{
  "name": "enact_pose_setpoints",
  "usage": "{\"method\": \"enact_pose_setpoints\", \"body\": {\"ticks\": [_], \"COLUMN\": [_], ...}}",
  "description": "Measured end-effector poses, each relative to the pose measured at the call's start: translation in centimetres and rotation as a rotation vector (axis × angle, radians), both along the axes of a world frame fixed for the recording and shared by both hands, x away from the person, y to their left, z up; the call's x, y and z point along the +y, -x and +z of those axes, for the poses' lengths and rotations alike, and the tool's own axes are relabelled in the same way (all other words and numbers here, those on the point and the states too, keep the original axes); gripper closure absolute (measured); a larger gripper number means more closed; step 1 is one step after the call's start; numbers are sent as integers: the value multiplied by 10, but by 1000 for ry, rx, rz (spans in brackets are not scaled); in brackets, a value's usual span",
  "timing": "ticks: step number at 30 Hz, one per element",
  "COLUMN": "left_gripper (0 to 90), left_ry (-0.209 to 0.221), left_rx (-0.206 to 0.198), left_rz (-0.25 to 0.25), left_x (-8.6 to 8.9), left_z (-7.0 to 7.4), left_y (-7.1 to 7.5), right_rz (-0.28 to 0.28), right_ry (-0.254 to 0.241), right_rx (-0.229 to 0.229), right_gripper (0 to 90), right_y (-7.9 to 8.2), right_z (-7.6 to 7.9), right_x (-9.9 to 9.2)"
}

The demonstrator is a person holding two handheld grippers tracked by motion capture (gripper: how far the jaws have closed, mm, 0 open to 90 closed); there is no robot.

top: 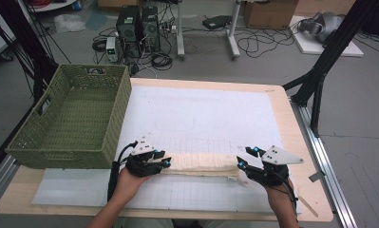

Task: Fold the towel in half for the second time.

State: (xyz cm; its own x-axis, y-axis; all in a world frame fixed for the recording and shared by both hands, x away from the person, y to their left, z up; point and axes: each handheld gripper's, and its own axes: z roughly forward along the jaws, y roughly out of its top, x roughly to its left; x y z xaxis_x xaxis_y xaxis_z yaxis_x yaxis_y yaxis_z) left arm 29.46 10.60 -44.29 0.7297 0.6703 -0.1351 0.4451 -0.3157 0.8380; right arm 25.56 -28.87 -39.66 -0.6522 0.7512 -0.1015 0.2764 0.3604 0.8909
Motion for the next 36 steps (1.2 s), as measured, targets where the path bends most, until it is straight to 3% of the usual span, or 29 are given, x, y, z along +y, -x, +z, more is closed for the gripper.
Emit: {"method": "enact_pose_setpoints", "body": {"ticks": [3,8,11,15,18,23,26,29,33,35,36], "left_gripper": [619,624,615,618,614,620,648,673,684,684,684], "left_ry": [-29,-42,-27,14,30,-10,-54,-104,-118,-112,-113], "left_rx": [6,10,-15,-86,-79,-46,-38,-31,-41,-38,-37], "left_rz": [-7,-7,19,23,5,-16,-25,-29,-30,-24,-22], "left_x": [0,3,4,-2,-7,-14,-17,-18,-17,-16,-16], "left_z": [-2,-2,3,17,18,7,1,-5,-7,-7,-7], "left_y": [1,3,5,11,11,10,9,8,8,8,8], "right_rz": [-37,-11,31,65,61,70,77,110,137,137,129], "right_ry": [25,71,100,164,159,159,76,56,101,123,110], "right_rx": [30,110,160,163,159,160,115,115,155,181,191], "right_gripper": [453,445,433,402,396,352,353,413,548,572,576], "right_y": [-16,-35,-31,-19,-15,-11,-10,-12,-15,-16,-16], "right_z": [-10,-29,-40,-50,-50,-45,-35,-33,-44,-50,-51], "right_x": [16,40,50,53,52,53,56,68,83,81,77]}}
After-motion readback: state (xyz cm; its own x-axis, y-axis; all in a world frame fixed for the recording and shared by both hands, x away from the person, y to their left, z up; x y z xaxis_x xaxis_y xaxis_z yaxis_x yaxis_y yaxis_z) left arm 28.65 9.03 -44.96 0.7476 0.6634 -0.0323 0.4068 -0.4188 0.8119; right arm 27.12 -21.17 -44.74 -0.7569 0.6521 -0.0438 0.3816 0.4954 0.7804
